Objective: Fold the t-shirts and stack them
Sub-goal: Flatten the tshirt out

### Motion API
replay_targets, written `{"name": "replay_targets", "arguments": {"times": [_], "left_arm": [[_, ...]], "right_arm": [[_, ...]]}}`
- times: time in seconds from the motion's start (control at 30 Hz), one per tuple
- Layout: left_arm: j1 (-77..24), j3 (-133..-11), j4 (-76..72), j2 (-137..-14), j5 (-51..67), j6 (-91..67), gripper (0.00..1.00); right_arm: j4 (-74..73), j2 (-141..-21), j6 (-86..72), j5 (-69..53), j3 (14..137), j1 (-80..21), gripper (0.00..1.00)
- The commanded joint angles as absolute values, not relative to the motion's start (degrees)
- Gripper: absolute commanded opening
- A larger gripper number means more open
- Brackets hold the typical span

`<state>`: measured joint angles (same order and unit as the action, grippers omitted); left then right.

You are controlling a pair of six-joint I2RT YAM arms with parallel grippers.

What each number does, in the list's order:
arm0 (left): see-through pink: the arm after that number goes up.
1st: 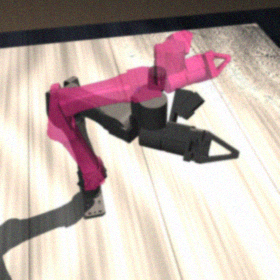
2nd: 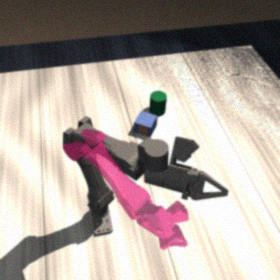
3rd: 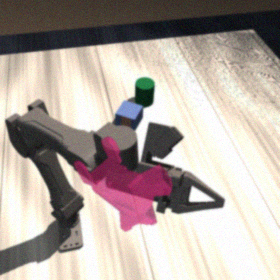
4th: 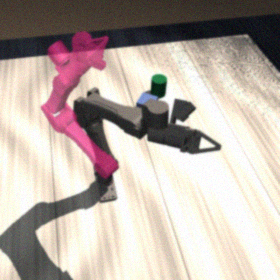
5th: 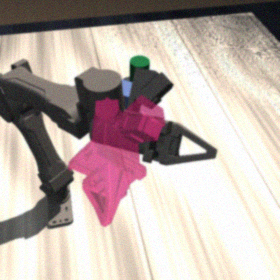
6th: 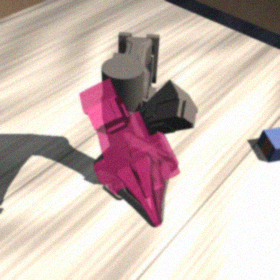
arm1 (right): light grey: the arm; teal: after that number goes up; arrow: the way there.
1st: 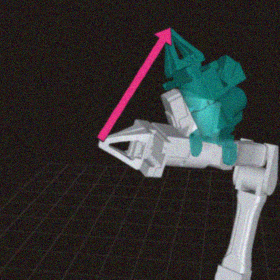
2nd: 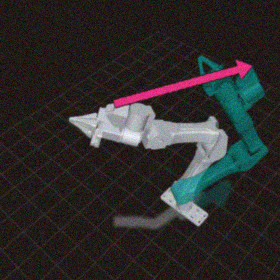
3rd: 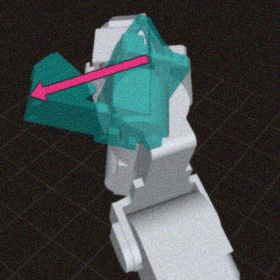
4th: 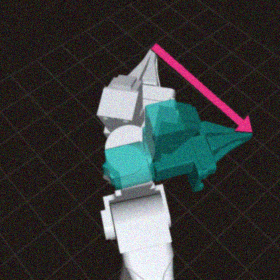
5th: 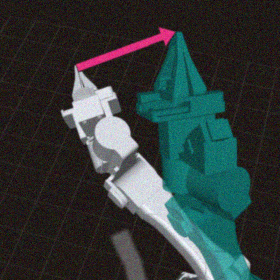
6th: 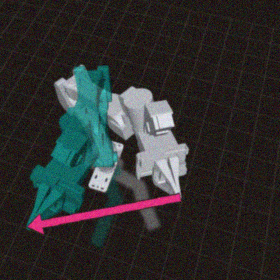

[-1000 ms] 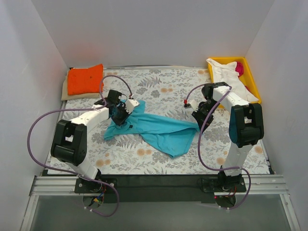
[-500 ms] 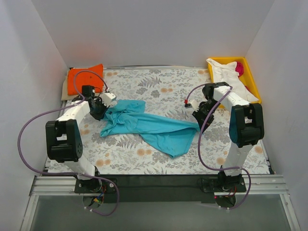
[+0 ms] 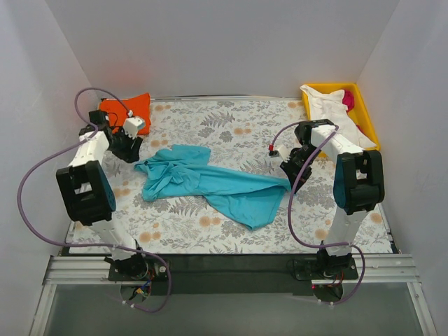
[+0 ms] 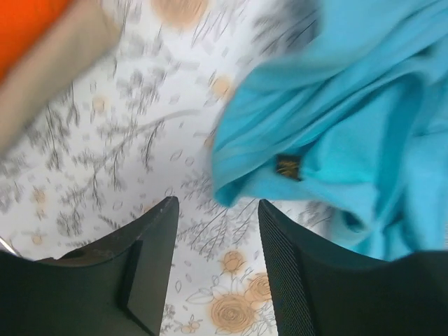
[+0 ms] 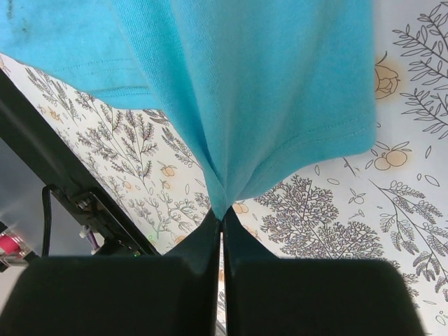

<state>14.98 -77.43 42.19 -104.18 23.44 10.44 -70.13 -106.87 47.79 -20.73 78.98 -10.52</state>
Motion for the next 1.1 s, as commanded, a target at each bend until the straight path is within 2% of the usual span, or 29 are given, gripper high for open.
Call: {"name": "replay_targets", "arguments": {"times": [0.0, 0.1, 0.13, 0.23, 0.33, 0.5, 0.67, 0.87, 1.07], "left_arm": [[11.88, -79.2, 49.66, -93.99, 40.92, 12.83, 0.47], [2.93, -72.61, 45.37, -88.7, 37.99, 10.65, 0.48], [-1.62, -70.6, 43.35, -88.33, 37.53, 10.03, 0.48], [-7.01, -70.05, 41.14, -91.12, 33.59, 3.71, 0.47], [-8.61, -68.56, 37.02, -92.9, 28.85, -3.41, 0.47], [-12.74, -60.75, 30.16, -90.35, 20.49, -3.96, 0.48], [-15.29, -58.71, 27.69, -91.75, 12.85, -6.85, 0.48], [-15.64, -58.18, 24.08, -95.18, 7.91, -9.31, 0.48], [-15.64, -58.71, 24.7, -97.74, 7.65, -11.16, 0.44]], "right_arm": [[-70.93, -105.56, 49.31, -20.3, 79.8, -10.2, 0.01], [-70.93, -105.64, 49.31, -20.21, 79.63, -10.11, 0.01], [-70.93, -105.64, 49.22, -20.21, 79.63, -10.11, 0.01], [-70.93, -105.73, 49.04, -20.21, 79.63, -10.11, 0.01], [-71.02, -105.64, 49.13, -20.04, 79.98, -10.11, 0.01], [-71.02, -105.99, 49.13, -20.21, 79.81, -10.11, 0.01], [-70.93, -106.52, 49.13, -20.57, 79.54, -9.84, 0.01], [-70.93, -106.96, 48.96, -20.57, 80.24, -9.67, 0.01], [-71.01, -106.79, 49.13, -20.48, 79.98, -9.41, 0.01]]}}
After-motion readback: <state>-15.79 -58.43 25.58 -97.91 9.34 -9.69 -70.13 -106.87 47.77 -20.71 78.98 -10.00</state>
